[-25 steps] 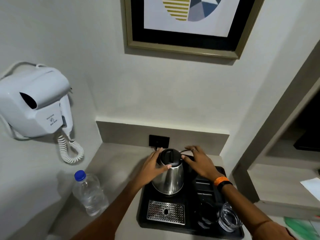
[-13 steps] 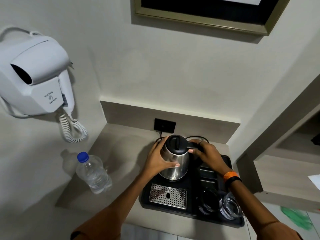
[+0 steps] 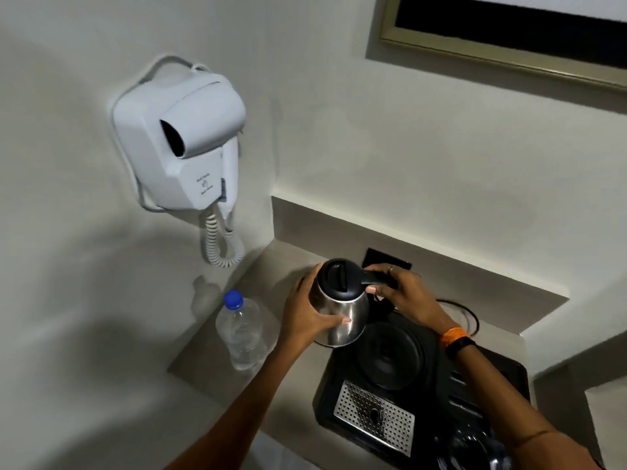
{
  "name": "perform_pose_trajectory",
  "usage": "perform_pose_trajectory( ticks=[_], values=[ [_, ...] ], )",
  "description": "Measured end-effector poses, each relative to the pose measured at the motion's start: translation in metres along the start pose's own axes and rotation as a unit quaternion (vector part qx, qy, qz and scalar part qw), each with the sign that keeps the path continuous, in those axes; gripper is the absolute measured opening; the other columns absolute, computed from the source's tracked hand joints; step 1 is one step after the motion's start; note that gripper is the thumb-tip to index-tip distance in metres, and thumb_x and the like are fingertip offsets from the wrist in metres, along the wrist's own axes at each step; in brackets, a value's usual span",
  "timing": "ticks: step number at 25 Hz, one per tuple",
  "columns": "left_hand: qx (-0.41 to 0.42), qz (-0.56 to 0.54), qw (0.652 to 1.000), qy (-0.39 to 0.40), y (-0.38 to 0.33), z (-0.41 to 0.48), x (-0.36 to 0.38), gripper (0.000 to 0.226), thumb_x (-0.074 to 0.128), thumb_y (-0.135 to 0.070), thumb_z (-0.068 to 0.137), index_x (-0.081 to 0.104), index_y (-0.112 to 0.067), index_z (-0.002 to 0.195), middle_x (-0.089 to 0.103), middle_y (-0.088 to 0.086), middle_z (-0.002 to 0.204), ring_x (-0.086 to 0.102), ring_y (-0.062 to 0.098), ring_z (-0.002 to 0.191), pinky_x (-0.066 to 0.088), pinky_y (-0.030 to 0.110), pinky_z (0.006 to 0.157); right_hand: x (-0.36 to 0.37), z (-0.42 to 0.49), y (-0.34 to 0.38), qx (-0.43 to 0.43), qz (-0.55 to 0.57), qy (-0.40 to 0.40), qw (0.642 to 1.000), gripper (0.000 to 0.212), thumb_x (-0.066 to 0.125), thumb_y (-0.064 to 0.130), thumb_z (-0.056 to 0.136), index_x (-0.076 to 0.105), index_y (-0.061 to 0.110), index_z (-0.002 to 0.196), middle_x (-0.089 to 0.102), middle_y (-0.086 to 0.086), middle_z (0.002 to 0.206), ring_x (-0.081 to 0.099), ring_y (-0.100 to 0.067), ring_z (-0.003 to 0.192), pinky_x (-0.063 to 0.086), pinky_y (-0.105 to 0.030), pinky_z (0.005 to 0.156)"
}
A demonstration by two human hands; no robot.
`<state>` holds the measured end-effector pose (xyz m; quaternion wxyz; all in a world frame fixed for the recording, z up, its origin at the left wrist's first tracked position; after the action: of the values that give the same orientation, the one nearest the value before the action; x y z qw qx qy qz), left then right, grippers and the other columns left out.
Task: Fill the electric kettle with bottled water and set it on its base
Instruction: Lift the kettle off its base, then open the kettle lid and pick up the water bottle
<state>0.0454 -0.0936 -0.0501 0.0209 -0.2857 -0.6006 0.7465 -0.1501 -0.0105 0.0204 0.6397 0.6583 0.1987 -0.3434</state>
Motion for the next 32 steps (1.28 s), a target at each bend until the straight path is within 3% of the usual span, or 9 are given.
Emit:
perform_pose_trajectory(
  ticks=[3, 7, 10, 15, 18, 20, 25, 30, 32],
  values=[
    [-0.047, -0.006, 0.998, -0.051, 0.039, 0.003, -0.017, 0.120, 0.101, -0.035, 0.039, 0.044, -0.037, 0.145, 0.055, -0.003, 0.143, 0.054, 0.015, 0.133, 0.051, 0.045, 0.107, 0.038, 0.034, 0.001, -0.001, 0.029, 0.047, 0.998, 0.034, 0.077, 0.012, 0.089, 0.069, 0.023, 0.120, 0.072, 0.006, 0.113, 0.065, 0.015, 0.100, 0.050, -0.009, 0.090],
    [-0.087, -0.022, 0.993, -0.078, 0.071, 0.002, -0.021, 0.122, 0.099, -0.036, 0.037, 0.043, -0.037, 0.145, 0.052, 0.001, 0.144, 0.053, 0.018, 0.134, 0.048, 0.047, 0.110, 0.069, 0.059, -0.012, 0.021, 0.057, 0.079, 0.995, 0.034, 0.077, 0.006, 0.088, 0.071, 0.009, 0.121, 0.076, -0.006, 0.117, 0.072, -0.015, 0.109, 0.055, -0.021, 0.094],
    [-0.098, -0.034, 0.991, -0.088, 0.083, -0.001, -0.019, 0.122, 0.098, -0.037, 0.039, 0.039, -0.038, 0.146, 0.049, -0.001, 0.147, 0.050, 0.017, 0.137, 0.046, 0.047, 0.112, 0.084, 0.069, -0.024, 0.034, 0.045, 0.106, 0.993, 0.036, 0.078, 0.011, 0.088, 0.071, 0.013, 0.123, 0.075, -0.002, 0.119, 0.071, -0.014, 0.112, 0.056, -0.034, 0.101],
    [-0.110, -0.019, 0.991, -0.081, 0.085, -0.003, -0.020, 0.123, 0.091, -0.050, 0.041, 0.035, -0.032, 0.149, 0.044, 0.004, 0.152, 0.044, 0.019, 0.140, 0.041, 0.034, 0.114, 0.096, 0.074, -0.020, 0.117, 0.081, 0.101, 0.985, 0.058, 0.072, 0.060, 0.074, 0.073, 0.025, 0.120, 0.074, 0.001, 0.118, 0.072, -0.022, 0.111, 0.064, -0.047, 0.087],
    [-0.102, 0.009, 0.991, -0.082, 0.077, -0.007, -0.021, 0.125, 0.085, -0.057, 0.043, 0.034, -0.022, 0.152, 0.043, 0.005, 0.152, 0.037, 0.013, 0.138, 0.038, 0.031, 0.111, 0.106, 0.078, 0.006, 0.101, -0.105, 0.041, 0.989, 0.071, 0.052, 0.082, 0.072, 0.071, 0.034, 0.121, 0.075, 0.000, 0.111, 0.067, -0.022, 0.109, 0.058, -0.044, 0.091],
    [-0.108, 0.026, 0.991, -0.080, 0.075, -0.009, -0.022, 0.125, 0.085, -0.057, 0.044, 0.034, -0.020, 0.152, 0.042, 0.006, 0.153, 0.033, 0.010, 0.138, 0.034, 0.028, 0.108, 0.112, 0.078, 0.016, 0.100, -0.194, 0.014, 0.976, 0.067, 0.052, 0.079, 0.073, 0.069, 0.036, 0.122, 0.072, -0.004, 0.110, 0.065, -0.027, 0.109, 0.056, -0.042, 0.090],
    [-0.135, 0.048, 0.986, -0.084, 0.067, -0.014, -0.020, 0.123, 0.098, -0.034, 0.054, 0.029, -0.022, 0.155, 0.037, 0.006, 0.158, 0.036, 0.027, 0.146, 0.043, 0.040, 0.111, 0.114, 0.077, 0.023, 0.088, -0.200, 0.016, 0.976, 0.060, 0.042, 0.070, 0.072, 0.072, 0.031, 0.105, 0.071, -0.005, 0.099, 0.066, -0.028, 0.098, 0.057, -0.045, 0.083],
    [-0.153, 0.122, 0.978, -0.078, 0.037, -0.023, -0.013, 0.117, 0.088, -0.036, 0.074, 0.010, -0.020, 0.160, 0.005, 0.011, 0.169, 0.013, 0.029, 0.156, 0.030, 0.037, 0.121, 0.093, 0.071, 0.025, 0.083, -0.020, -0.004, 0.996, 0.038, 0.048, 0.051, 0.089, 0.076, 0.026, 0.097, 0.078, 0.001, 0.082, 0.073, -0.020, 0.082, 0.059, -0.040, 0.077],
    [-0.103, 0.142, 0.977, -0.123, 0.015, -0.032, -0.017, 0.109, 0.086, -0.033, 0.077, 0.017, -0.021, 0.160, 0.010, 0.013, 0.169, 0.018, 0.030, 0.156, 0.035, 0.037, 0.122, 0.080, 0.069, 0.014, 0.114, 0.060, -0.004, 0.992, 0.030, 0.053, 0.033, 0.099, 0.077, 0.025, 0.082, 0.077, 0.003, 0.080, 0.074, -0.017, 0.084, 0.054, -0.032, 0.075]
  ],
)
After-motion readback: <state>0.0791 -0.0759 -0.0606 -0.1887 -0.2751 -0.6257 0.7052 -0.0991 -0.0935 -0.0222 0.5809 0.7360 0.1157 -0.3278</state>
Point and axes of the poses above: each hand's wrist, its own z-axis towards the middle knuckle, its own x-axis out of the palm, y = z × x, the point moved 7 cm from there along z, towards the middle knuckle
